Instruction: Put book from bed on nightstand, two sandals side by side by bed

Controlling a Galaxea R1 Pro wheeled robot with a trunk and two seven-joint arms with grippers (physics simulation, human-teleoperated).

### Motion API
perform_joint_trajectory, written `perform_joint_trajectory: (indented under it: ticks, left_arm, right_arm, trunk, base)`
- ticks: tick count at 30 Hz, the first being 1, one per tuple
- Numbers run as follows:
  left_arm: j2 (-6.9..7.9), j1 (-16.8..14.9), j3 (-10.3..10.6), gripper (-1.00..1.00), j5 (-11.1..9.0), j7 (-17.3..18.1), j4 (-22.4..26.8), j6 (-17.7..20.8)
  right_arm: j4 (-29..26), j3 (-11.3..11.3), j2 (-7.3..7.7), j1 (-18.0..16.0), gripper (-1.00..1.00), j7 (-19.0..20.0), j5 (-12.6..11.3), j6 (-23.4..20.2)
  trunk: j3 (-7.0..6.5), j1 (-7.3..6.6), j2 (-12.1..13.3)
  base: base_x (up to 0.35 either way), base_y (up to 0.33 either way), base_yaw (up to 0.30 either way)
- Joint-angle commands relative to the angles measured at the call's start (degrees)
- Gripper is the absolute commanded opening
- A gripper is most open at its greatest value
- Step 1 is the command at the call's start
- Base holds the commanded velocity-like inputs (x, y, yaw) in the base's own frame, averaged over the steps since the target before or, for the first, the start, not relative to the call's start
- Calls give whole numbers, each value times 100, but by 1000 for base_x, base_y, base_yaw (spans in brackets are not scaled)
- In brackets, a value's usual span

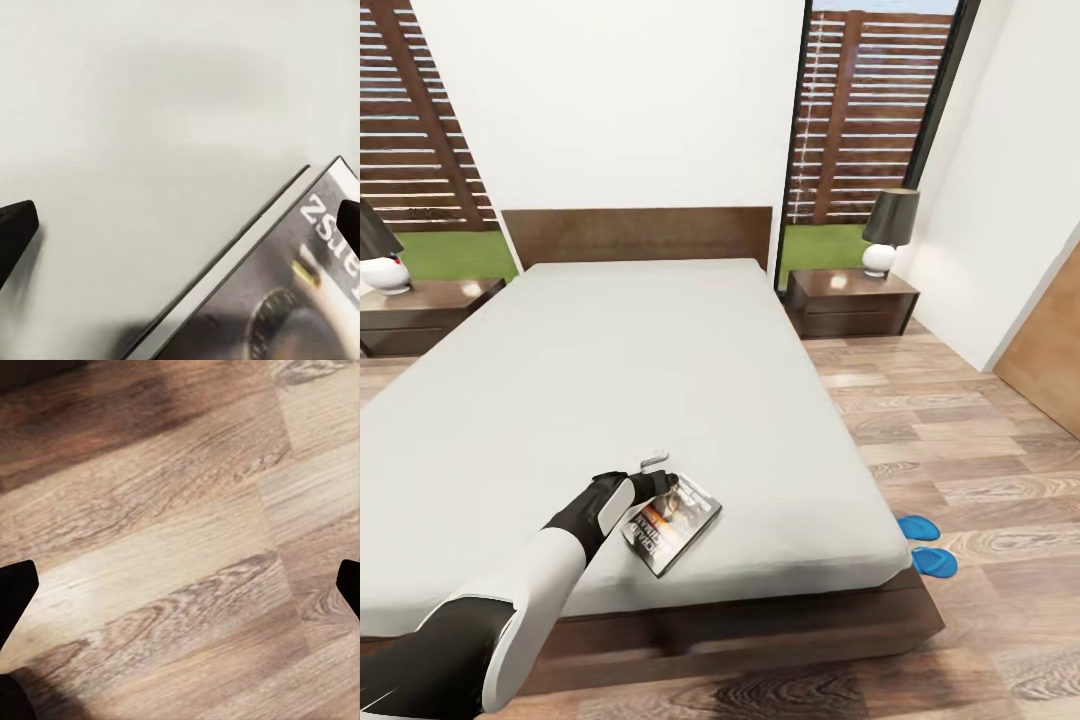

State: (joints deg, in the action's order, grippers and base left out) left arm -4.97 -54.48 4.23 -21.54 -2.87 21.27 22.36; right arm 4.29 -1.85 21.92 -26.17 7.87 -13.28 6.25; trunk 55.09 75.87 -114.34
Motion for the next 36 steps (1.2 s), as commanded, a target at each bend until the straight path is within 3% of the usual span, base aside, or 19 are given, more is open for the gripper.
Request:
perform_joint_trajectory:
  ticks: [1,14,23,36]
  left_arm:
    - [5,-2,42,100,-52,-30,9,22]
    - [5,-2,42,100,-52,-31,9,23]
    - [-31,-2,43,100,-51,-30,9,16]
    - [-48,-2,42,100,-51,-30,9,14]
  right_arm:
    - [28,-17,2,-11,100,39,-41,43]
    - [28,-17,0,-11,100,39,-40,43]
    - [28,-17,1,-11,100,39,-42,43]
    - [28,-17,4,-11,100,39,-41,43]
  trunk:
    - [5,-1,-2]
    - [5,-1,-2]
    - [5,-1,-2]
    - [5,-1,-2]
  base:
    - [49,-55,0]
    - [113,-108,0]
    - [5,-186,0]
    - [-85,-16,0]
